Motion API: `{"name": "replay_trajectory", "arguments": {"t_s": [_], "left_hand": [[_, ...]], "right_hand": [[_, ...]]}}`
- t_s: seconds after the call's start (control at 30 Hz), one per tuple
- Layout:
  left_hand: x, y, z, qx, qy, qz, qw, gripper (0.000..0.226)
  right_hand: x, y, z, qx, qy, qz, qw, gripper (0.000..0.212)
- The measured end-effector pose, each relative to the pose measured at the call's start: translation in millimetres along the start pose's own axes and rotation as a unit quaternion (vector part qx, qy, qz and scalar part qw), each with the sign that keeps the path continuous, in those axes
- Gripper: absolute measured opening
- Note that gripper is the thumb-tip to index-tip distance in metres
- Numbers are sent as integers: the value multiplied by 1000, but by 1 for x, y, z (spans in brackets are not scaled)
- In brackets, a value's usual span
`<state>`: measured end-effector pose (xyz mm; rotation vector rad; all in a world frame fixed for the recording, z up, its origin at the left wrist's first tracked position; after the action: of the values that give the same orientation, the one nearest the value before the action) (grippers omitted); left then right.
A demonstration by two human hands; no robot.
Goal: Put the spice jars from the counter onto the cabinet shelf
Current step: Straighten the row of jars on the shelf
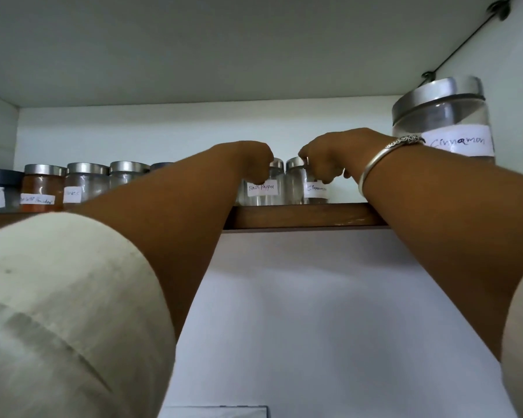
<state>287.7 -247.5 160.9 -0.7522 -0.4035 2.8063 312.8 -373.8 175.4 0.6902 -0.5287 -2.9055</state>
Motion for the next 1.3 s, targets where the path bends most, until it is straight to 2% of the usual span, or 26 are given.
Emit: {"name": "replay_trajectory", "arguments": {"t_s": [0.2,0.53,0.8,1.03,1.2,1.3], "left_hand": [[2,2,-5,18,-5,-8,1000,45],[1,1,-5,32,8,-18,999,45],[0,2,-5,37,1,-21,999,43],[2,4,-8,27,-20,-34,999,37],[6,6,-7,51,-6,-40,998,40],[8,7,-3,85,27,-41,995,37]], "right_hand": [[-1,-2,-1,-9,4,0,1000,40],[-1,-6,0,38,20,3,999,46],[14,-19,2,-13,-38,25,999,69],[23,-26,5,-24,-22,28,999,60],[20,-24,-1,-41,-23,27,999,88],[22,-23,0,-72,11,25,997,89]]}}
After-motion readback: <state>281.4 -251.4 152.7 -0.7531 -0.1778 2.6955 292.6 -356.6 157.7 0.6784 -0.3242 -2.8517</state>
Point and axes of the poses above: each hand's wrist, its own x-axis away from the middle knuckle, its own z-axis out of the back of the hand, y = z × x, the point moved 5 cm from there along -x, towards the middle knuckle, and after that the axes turned 9 degrees about -y, right-handed, at the moved point
